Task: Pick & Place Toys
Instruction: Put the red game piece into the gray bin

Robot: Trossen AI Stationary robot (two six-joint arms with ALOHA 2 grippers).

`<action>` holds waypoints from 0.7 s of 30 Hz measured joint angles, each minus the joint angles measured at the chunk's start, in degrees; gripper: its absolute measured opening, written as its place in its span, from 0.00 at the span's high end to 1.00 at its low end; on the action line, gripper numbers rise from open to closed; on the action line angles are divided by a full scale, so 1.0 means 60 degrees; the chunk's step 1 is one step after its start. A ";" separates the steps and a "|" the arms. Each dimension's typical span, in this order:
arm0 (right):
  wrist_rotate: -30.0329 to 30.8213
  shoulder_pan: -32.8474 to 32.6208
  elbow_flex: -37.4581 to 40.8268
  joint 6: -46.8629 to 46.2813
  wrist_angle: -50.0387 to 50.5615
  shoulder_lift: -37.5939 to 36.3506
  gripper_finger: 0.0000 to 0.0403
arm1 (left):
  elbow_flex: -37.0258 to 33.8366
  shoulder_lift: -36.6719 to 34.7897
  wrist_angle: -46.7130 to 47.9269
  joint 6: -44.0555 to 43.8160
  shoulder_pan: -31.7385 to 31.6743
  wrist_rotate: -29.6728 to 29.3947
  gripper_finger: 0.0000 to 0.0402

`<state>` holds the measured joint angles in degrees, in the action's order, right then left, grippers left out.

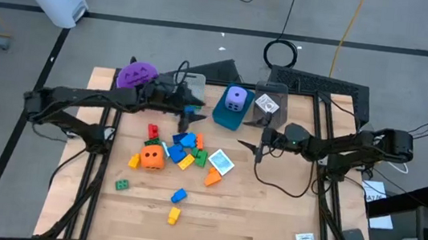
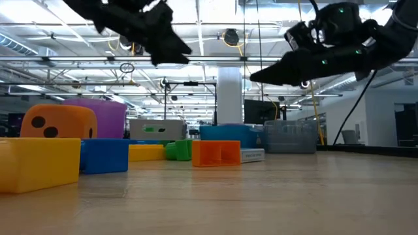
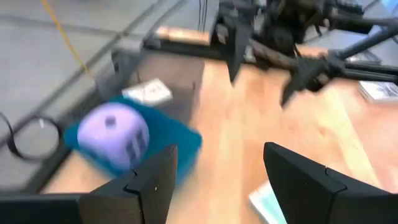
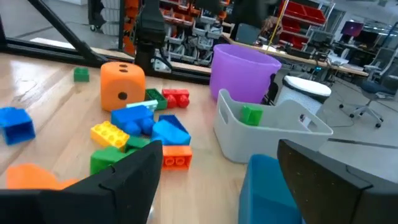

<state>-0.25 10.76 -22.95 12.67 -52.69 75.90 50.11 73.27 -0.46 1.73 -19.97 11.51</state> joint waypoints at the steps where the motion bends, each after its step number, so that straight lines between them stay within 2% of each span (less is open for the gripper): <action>1: 0.0003 0.0000 -0.0131 0.0000 0.0111 0.0000 0.25 | 0.0000 -0.0237 0.0505 -0.0146 0.0027 0.0000 0.39; 4: 0.0011 0.0004 -0.0379 0.0007 0.0115 0.0000 0.27 | 0.0000 -0.0853 0.2056 -0.0571 0.0046 -0.0097 0.39; 9: 0.0021 0.0004 -0.0450 0.0040 0.0197 0.0000 0.28 | 0.0000 -0.1278 0.4523 -0.1553 0.0129 -0.1306 0.39; 12: 0.0029 0.0004 -0.0446 0.0040 0.0336 0.0000 0.28 | 0.0000 -0.1291 0.5817 -0.3006 0.0056 -0.2571 0.39; 14: 0.0029 0.0004 -0.0446 0.0014 0.0368 0.0000 0.28 | 0.0000 -0.1285 0.6694 -0.4274 -0.0106 -0.2990 0.39; 21: 0.0029 0.0004 -0.0446 -0.0012 0.0416 0.0000 0.28 | 0.0000 -0.1285 0.8846 -0.7714 -0.0341 -0.2505 0.39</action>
<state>-0.08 10.79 -25.63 12.60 -50.19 75.90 50.11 65.56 52.61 -44.55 -22.02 -3.52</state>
